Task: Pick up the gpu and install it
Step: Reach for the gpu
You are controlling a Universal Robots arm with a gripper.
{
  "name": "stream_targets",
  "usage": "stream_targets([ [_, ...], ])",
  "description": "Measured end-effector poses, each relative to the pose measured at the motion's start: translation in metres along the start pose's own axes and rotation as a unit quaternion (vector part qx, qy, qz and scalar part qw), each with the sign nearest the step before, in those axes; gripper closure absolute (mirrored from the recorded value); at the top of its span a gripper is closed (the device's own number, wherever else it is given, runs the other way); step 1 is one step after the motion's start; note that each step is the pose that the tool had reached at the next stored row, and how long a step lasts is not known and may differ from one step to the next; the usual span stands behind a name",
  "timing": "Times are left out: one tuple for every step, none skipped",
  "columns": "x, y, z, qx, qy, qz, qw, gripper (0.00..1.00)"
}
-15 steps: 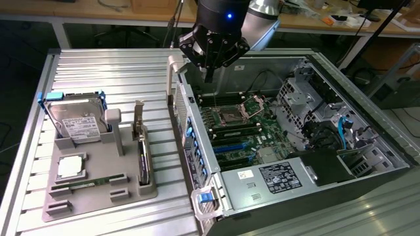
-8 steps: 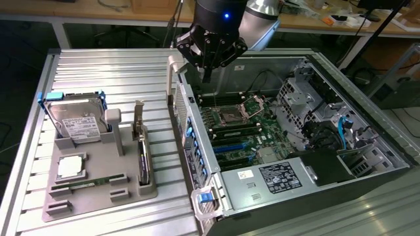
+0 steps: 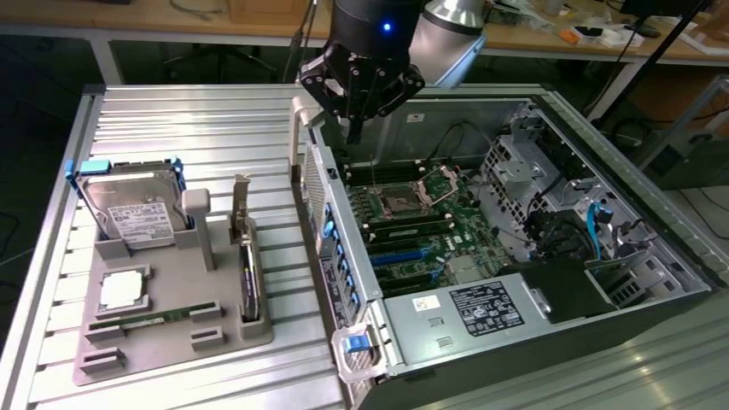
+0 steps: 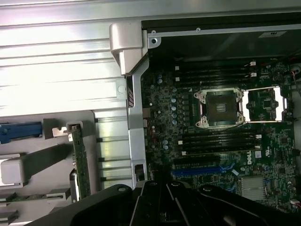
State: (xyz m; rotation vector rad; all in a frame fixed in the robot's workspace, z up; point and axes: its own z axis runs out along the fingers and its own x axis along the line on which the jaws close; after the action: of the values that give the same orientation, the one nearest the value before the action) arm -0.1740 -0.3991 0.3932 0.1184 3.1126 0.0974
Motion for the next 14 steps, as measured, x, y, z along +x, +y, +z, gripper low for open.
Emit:
stream_targets([
  [0.001,-0.0001,0.0000,0.0000,0.0000,0.000,1.0000,0.89],
  [0.002,-0.0002,-0.0001,0.0000,0.0000,0.000,1.0000,0.89],
  [0.002,-0.0003,-0.0001,0.0000,0.0000,0.000,1.0000,0.89],
  [0.003,-0.0004,-0.0001,0.0000,0.0000,0.000,1.0000,0.89],
  [0.004,-0.0005,-0.0001,0.0000,0.0000,0.000,1.0000,0.89],
  [0.005,-0.0005,-0.0001,0.0000,0.0000,0.000,1.0000,0.89],
  [0.006,-0.0006,-0.0002,0.0000,0.0000,0.000,1.0000,0.89],
  [0.007,-0.0007,-0.0002,0.0000,0.0000,0.000,1.0000,0.89],
  [0.007,-0.0008,-0.0002,-0.0001,0.0000,0.000,1.0000,0.89],
  [0.008,-0.0009,-0.0002,0.0000,0.0000,0.000,1.0000,0.89],
  [0.009,-0.0010,-0.0002,0.0000,0.0000,0.000,1.0000,0.89],
  [0.010,-0.0011,-0.0003,0.0000,0.0000,0.000,1.0000,0.89],
  [0.011,-0.0012,-0.0003,-0.0001,0.0000,0.000,1.0000,0.89],
  [0.011,-0.0013,-0.0003,0.0000,0.0000,0.000,1.0000,0.89],
])
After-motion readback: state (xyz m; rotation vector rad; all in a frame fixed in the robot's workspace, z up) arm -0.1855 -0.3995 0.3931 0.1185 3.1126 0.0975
